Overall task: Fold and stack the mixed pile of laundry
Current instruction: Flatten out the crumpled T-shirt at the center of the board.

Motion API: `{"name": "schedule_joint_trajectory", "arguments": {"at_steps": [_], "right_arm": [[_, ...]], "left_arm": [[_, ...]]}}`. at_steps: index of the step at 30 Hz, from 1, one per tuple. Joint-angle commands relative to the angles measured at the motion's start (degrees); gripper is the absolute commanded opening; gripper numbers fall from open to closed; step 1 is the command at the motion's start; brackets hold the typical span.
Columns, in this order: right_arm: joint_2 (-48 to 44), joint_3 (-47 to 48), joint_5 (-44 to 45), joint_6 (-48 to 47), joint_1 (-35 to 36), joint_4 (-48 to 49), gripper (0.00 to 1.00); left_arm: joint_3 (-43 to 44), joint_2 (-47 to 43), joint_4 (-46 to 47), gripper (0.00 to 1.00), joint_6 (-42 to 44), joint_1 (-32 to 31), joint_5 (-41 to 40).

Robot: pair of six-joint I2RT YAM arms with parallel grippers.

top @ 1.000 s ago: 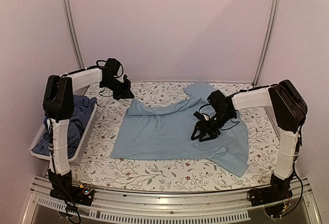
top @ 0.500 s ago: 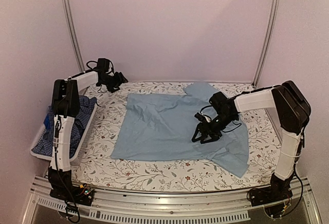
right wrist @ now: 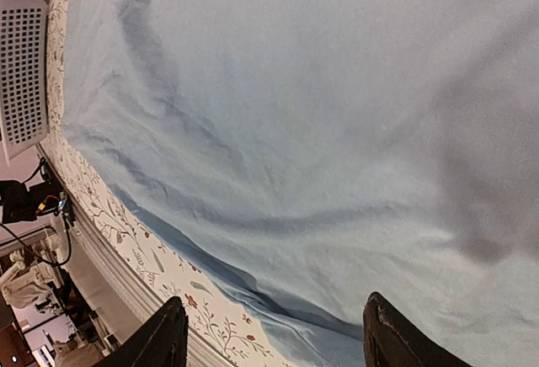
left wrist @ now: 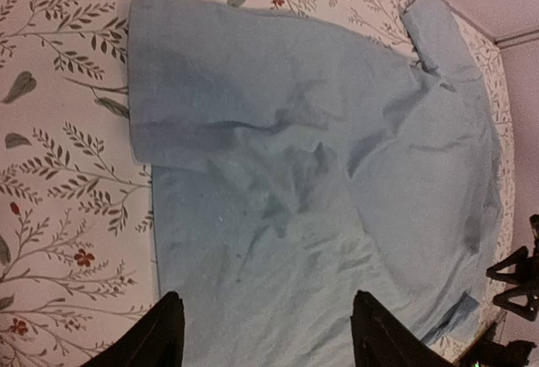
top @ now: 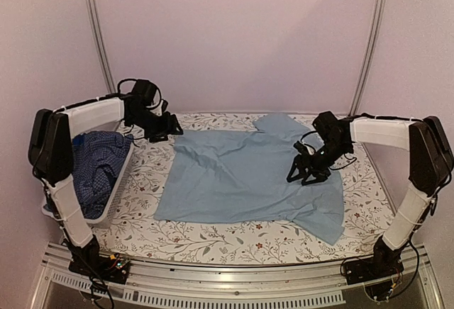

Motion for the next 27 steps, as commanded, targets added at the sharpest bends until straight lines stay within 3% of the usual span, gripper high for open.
{"name": "schedule_joint_trajectory", "arguments": {"at_steps": [1,4,7,10,20,27], "right_arm": [[-9.3,-6.8,9.3,4.7,0.6,-8.1,0.73],[-14.4,-12.2,15.0,11.5,-1.0,-8.7,0.75],[-19.8,-16.4,14.9,17.4,-8.7,-6.5,0.75],[-22.6,-18.4,14.6,19.4,-13.2,-6.5,0.75],[-29.9,-26.3,15.7,21.3,-11.9,-13.6,0.86],[-28.0,-27.8,20.8,26.8,-2.4,-12.9,0.84]], "left_arm": [[-13.0,-9.3,-8.4,0.67,-1.6,-6.2,-1.4],[-21.6,-15.4,-9.4,0.66,-6.2,-7.3,-3.0],[-28.6,-19.3,-9.2,0.66,-10.5,-7.4,-4.7],[-30.4,-19.5,-9.8,0.66,-12.3,-7.3,-4.4],[-36.5,-22.6,-13.0,0.69,-16.5,-8.8,-1.2],[-37.6,-21.2,-13.1,0.69,-19.6,-11.0,-2.4]]}}
